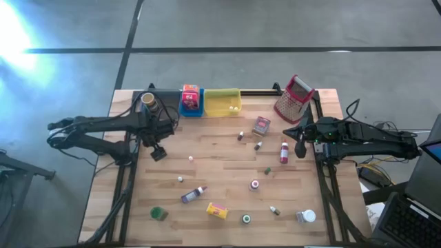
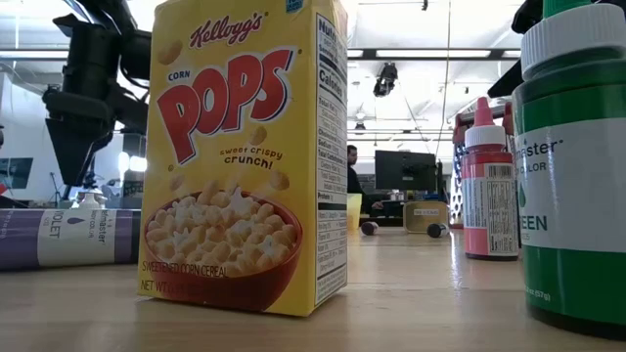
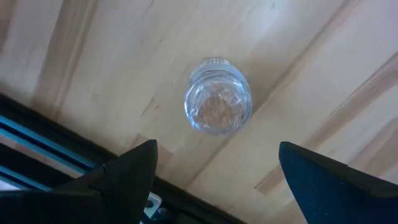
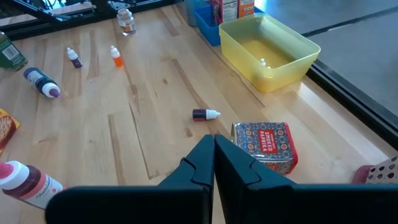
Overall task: Pick & Place Kitchen Items
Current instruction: Put the green seasoning bottle into the black bin
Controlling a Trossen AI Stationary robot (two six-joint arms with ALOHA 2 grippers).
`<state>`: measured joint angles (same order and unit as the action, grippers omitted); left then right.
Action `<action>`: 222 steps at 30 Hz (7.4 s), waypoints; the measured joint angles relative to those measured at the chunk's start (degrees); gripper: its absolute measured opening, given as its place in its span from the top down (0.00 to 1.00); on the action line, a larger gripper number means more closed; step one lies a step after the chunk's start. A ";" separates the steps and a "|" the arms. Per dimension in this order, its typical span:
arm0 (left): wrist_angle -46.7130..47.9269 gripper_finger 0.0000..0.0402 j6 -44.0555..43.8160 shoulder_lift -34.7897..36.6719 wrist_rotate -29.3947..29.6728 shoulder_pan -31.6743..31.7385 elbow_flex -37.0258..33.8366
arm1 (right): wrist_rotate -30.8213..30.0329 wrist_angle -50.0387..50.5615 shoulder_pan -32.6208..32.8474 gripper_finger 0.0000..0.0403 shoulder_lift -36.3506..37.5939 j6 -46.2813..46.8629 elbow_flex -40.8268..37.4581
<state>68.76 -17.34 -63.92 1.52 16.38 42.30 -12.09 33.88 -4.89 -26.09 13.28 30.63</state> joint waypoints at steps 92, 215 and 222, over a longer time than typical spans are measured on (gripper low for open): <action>-11.20 0.25 -12.37 -23.39 1.22 -67.65 22.52 | -0.01 0.01 -0.02 0.98 0.00 0.00 0.01; 2.30 0.47 -15.63 -18.74 10.91 40.94 28.73 | -0.01 -0.01 -0.02 0.98 0.00 0.00 0.02; 2.63 0.47 -14.32 -22.22 12.22 41.16 28.64 | 0.00 -0.01 -0.02 0.98 0.02 0.00 0.02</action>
<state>71.40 -31.66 -86.14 13.75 57.54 70.94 -12.09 33.87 -4.91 -26.06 13.28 30.65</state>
